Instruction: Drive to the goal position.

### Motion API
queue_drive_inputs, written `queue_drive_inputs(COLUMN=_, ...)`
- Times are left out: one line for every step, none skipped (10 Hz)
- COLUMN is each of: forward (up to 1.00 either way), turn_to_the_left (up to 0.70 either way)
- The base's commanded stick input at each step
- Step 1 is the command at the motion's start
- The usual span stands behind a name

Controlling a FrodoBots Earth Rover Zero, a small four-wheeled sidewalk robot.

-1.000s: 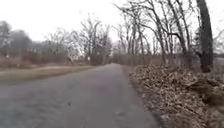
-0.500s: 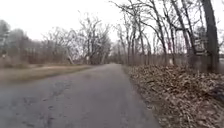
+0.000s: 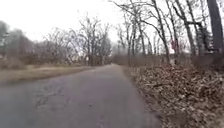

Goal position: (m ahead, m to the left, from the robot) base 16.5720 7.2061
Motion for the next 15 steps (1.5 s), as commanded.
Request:
queue_drive_inputs(forward=1.0, turn_to_the_left=0.0)
queue_drive_inputs(forward=1.0, turn_to_the_left=0.0)
queue_drive_inputs(forward=1.0, turn_to_the_left=0.0)
queue_drive_inputs(forward=1.0, turn_to_the_left=0.0)
queue_drive_inputs(forward=1.0, turn_to_the_left=0.0)
queue_drive_inputs(forward=1.0, turn_to_the_left=0.0)
queue_drive_inputs(forward=1.0, turn_to_the_left=-0.4)
queue_drive_inputs(forward=1.0, turn_to_the_left=-0.4)
queue_drive_inputs(forward=1.0, turn_to_the_left=-0.4)
queue_drive_inputs(forward=1.0, turn_to_the_left=0.0)
queue_drive_inputs(forward=1.0, turn_to_the_left=0.0)
queue_drive_inputs(forward=1.0, turn_to_the_left=0.0)
queue_drive_inputs(forward=1.0, turn_to_the_left=0.0)
queue_drive_inputs(forward=1.0, turn_to_the_left=0.0)
queue_drive_inputs(forward=1.0, turn_to_the_left=0.0)
